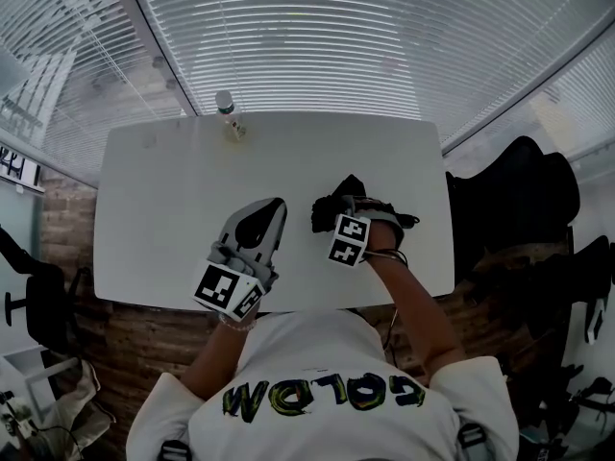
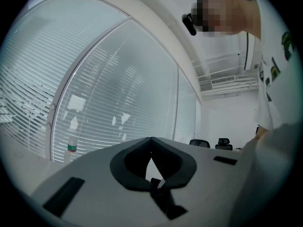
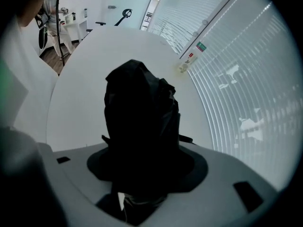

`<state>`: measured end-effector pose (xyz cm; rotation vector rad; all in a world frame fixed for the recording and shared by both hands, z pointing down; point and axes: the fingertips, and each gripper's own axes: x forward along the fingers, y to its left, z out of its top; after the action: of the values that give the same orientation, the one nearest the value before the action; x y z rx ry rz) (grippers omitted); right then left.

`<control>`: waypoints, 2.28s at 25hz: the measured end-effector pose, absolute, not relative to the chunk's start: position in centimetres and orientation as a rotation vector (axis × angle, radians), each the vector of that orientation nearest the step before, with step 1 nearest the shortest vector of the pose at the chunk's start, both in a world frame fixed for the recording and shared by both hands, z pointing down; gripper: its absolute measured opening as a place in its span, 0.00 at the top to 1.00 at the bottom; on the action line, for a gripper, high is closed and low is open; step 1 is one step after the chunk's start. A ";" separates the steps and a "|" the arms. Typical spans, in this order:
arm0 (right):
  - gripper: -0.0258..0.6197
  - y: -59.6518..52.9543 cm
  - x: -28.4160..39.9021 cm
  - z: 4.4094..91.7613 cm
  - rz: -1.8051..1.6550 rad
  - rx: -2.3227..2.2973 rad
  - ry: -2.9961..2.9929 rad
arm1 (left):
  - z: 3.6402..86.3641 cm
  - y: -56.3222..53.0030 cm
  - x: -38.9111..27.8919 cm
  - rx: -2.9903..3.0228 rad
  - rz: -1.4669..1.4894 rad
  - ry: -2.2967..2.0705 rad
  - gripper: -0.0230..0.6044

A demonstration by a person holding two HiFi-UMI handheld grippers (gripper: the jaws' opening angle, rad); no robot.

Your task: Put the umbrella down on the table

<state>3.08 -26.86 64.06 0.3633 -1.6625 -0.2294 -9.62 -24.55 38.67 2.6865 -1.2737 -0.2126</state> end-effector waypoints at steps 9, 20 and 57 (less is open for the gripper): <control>0.57 -26.8 3.4 66.7 -0.209 0.303 -1.607 | 38.9 -24.4 -9.9 2.675 -0.216 -1.282 0.95; 0.57 -26.6 3.1 68.9 -0.206 0.255 -1.580 | 39.3 -24.4 -10.6 2.658 -0.215 -1.303 0.95; 0.58 -26.9 4.8 61.2 -0.151 0.511 -1.898 | 40.0 -24.7 -8.3 2.667 -0.165 -1.263 0.95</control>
<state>4.78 -26.94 61.16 0.5108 -1.8976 -0.1506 -8.25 -24.68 39.97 2.6670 -1.2627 -0.1650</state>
